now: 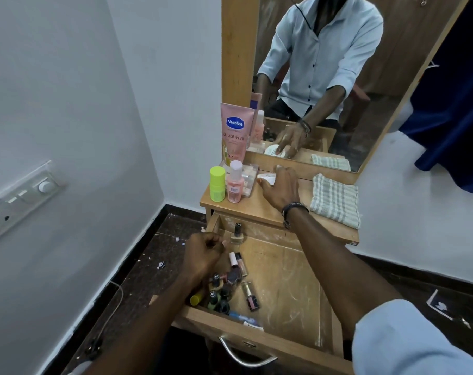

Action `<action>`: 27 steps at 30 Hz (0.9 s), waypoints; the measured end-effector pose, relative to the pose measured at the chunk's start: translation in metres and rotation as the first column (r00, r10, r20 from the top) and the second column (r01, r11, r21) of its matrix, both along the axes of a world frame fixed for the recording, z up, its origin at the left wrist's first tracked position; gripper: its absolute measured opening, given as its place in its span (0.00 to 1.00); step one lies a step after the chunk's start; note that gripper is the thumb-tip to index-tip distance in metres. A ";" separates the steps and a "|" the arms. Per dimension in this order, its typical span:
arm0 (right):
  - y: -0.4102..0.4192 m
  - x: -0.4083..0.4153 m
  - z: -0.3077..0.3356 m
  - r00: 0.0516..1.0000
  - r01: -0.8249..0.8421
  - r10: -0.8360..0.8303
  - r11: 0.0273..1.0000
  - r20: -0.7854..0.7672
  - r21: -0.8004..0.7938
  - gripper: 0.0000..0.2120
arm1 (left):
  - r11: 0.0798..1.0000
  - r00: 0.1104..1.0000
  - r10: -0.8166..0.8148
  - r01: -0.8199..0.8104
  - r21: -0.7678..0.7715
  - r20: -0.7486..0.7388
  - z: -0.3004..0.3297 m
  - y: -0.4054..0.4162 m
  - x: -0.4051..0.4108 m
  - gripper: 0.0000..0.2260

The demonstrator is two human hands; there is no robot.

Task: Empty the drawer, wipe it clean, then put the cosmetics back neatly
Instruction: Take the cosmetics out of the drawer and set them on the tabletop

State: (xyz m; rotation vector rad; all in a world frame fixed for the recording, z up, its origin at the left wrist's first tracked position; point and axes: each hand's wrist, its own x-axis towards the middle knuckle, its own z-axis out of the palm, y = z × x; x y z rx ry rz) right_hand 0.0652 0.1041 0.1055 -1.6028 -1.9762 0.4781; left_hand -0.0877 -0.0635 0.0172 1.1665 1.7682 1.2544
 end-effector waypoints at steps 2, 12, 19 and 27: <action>0.005 -0.002 -0.003 1.000 0.007 -0.007 1.000 0.008 -0.009 0.22 | 1.000 1.000 -0.003 0.003 0.003 0.017 -0.002 -0.001 -0.001 0.05; 0.022 -0.008 -0.010 0.984 0.080 -0.092 0.993 0.151 0.084 0.22 | 1.000 1.000 0.005 -0.006 0.020 0.013 0.001 -0.004 0.001 0.06; 0.017 -0.005 -0.015 0.992 0.103 -0.108 0.992 0.058 0.078 0.21 | 1.000 0.997 -0.001 0.001 0.004 -0.071 0.003 -0.004 0.001 0.04; -0.051 0.021 -0.032 0.951 -0.089 0.203 0.902 -0.234 0.422 0.15 | 0.987 0.938 -0.076 0.023 -0.158 -0.339 0.013 0.009 0.009 0.06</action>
